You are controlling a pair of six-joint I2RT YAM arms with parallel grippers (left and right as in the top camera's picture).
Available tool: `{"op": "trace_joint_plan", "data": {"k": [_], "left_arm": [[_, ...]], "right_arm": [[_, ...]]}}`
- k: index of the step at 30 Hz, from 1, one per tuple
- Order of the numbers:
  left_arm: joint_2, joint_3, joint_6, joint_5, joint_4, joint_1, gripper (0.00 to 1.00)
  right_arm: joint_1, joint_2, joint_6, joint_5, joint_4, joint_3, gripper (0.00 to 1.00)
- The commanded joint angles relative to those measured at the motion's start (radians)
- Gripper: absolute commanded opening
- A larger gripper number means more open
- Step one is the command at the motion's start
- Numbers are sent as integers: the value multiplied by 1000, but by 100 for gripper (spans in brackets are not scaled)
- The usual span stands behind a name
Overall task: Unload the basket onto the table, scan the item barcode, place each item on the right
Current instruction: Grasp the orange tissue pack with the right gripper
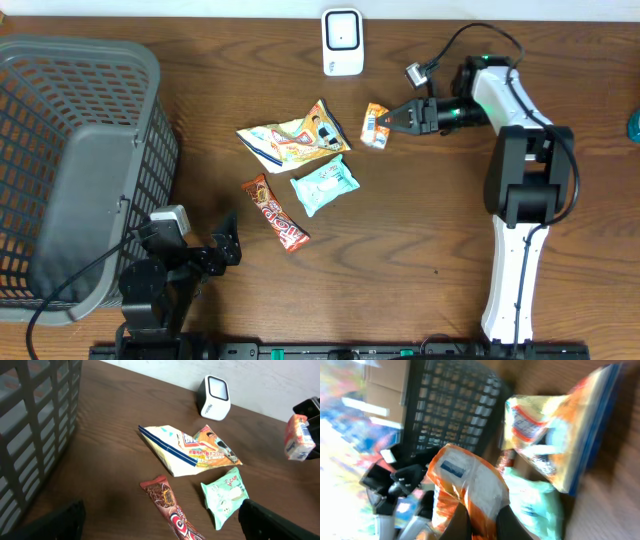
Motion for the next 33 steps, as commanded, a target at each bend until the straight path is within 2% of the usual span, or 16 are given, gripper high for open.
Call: {"op": "trace_joint_plan", "data": {"k": [1,6,10,15,17,21,27,33], "left_arm": [[-2,-4,13,-6,1,-1,98],[-2,-4,13,-6,1,-1,98],[-2,-4,13,-6,1,-1,98],[-2,-4,13,-6,1,-1,98],[-2,-4,13,-6,1,-1,98],[-2,-4,13,-6,1,-1,98],[-2,-4,13,-6,1,-1,98],[-2,-4,13,-6,1,-1,98]], "right_arm": [[50,-40,-246,-101,-75,-25,1],[134,-81,-206,-45,-76,-72,1],[199,-201,-264,-17,-76,-193,1],[220,-415,-374,2,-76,-413,1],[220,-547,-428,-24,-76,-569,1],[226,-664,-434,-67,-76,-761,1],[227,-696,-412,-109,-76,-934,1],[227,-696,-419,-109,-76,-949,1]]}}
